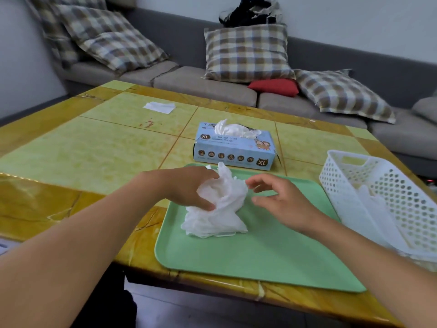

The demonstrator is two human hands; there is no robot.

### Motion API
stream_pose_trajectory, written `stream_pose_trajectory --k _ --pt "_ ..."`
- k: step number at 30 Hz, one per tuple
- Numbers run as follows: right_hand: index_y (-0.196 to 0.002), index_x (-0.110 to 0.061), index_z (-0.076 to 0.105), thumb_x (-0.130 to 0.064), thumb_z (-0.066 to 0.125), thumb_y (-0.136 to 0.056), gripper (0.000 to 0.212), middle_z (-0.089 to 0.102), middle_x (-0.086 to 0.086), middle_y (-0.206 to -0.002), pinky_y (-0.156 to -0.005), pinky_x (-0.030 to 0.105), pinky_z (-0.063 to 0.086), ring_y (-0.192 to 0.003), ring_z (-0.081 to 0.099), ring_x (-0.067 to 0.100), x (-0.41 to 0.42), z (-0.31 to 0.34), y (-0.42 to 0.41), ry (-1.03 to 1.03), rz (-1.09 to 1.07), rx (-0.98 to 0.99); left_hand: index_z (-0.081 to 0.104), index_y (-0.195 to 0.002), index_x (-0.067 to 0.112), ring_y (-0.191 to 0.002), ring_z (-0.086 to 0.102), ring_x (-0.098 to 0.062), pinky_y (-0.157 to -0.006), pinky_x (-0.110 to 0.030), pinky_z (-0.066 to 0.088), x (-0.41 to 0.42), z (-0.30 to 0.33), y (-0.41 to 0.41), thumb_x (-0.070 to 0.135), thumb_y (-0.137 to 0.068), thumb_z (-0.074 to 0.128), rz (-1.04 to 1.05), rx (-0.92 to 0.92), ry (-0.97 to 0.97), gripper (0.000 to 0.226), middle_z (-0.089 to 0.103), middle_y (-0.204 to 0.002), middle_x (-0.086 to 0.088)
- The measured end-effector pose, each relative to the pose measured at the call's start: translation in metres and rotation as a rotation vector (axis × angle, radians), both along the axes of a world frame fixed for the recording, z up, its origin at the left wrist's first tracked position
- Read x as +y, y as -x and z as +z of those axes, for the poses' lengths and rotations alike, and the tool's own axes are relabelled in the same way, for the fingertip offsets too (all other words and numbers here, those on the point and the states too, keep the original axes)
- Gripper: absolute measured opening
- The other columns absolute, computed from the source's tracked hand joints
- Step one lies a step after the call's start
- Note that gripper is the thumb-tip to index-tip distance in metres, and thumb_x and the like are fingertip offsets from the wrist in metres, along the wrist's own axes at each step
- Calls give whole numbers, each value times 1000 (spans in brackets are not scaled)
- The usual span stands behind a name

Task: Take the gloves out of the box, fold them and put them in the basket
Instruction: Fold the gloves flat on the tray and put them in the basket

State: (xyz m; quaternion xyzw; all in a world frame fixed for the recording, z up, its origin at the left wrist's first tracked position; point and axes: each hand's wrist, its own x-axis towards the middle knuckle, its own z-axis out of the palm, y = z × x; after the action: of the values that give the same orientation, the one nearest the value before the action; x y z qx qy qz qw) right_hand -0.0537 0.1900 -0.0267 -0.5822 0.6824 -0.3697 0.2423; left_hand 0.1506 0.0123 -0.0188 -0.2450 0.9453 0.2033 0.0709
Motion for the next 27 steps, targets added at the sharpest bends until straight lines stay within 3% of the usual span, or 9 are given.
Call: stream_pose_trajectory --k 2,4,7,12,14,16,20,23,27 --pt "-103 -27 69 -34 87 -75 34 69 -11 -98 -73 21 51 -93 66 5 6 -2 -17 57 -52 -38 28 -153 33 -129 47 -20 -108 -44 43 0 -11 6 63 -77 70 1 19 38 91 44 -143 8" --pt "-105 -24 73 -44 88 -71 42 66 -13 -104 -77 21 50 -93 63 5 4 -11 -35 -19 19 124 17 -158 24 -136 40 -29 -112 -48 37 4 -18 14 48 -82 71 25 24 108 96 37 -148 -2" --pt "-97 -19 79 -35 75 -88 19 66 -9 -104 -83 38 51 -96 60 16 -4 -21 -45 4 155 514 2 -160 17 -142 28 -37 -116 -50 30 10 -21 19 45 -89 67 71 51 186 100 21 -158 -8" --pt "-82 -20 74 -29 70 -91 14 65 -13 -76 -73 36 49 -73 58 8 27 4 -9 -151 402 582 11 -158 18 -136 35 -36 -109 -53 38 1 -26 14 36 -96 58 167 63 252 79 20 -158 -6" --pt "-78 -16 71 -21 71 -94 17 57 -19 -66 -68 23 45 -65 53 0 50 14 7 -261 400 369 21 -154 18 -132 42 -35 -106 -52 41 -4 -27 15 26 -95 58 168 73 248 71 30 -153 -7" --pt "-84 -7 69 -18 68 -95 15 62 -8 -74 -70 17 47 -70 56 5 68 24 19 -268 272 -147 27 -153 16 -133 43 -34 -108 -49 40 -6 -21 16 20 -92 61 200 80 165 70 35 -151 -8" --pt "-110 -2 71 -20 56 -94 29 70 14 -101 -84 41 60 -91 67 25 76 51 35 -116 29 -971 33 -153 21 -134 41 -26 -103 -36 39 12 26 17 17 -77 67 285 173 58 83 34 -155 -4" --pt "-91 -13 77 -22 43 -96 35 70 7 -86 -73 38 60 -79 67 21 65 70 35 -93 4 -1163 50 -138 40 -122 53 -10 -96 -31 45 59 66 24 39 -63 75 299 516 -381 80 50 -143 5" --pt "-133 -12 66 -64 47 -94 68 63 14 -134 -114 50 36 -118 58 32 55 69 34 -189 63 -1205 64 -125 30 -117 65 -15 -102 -42 51 117 72 68 45 -72 84 135 623 -676 58 70 -123 10"
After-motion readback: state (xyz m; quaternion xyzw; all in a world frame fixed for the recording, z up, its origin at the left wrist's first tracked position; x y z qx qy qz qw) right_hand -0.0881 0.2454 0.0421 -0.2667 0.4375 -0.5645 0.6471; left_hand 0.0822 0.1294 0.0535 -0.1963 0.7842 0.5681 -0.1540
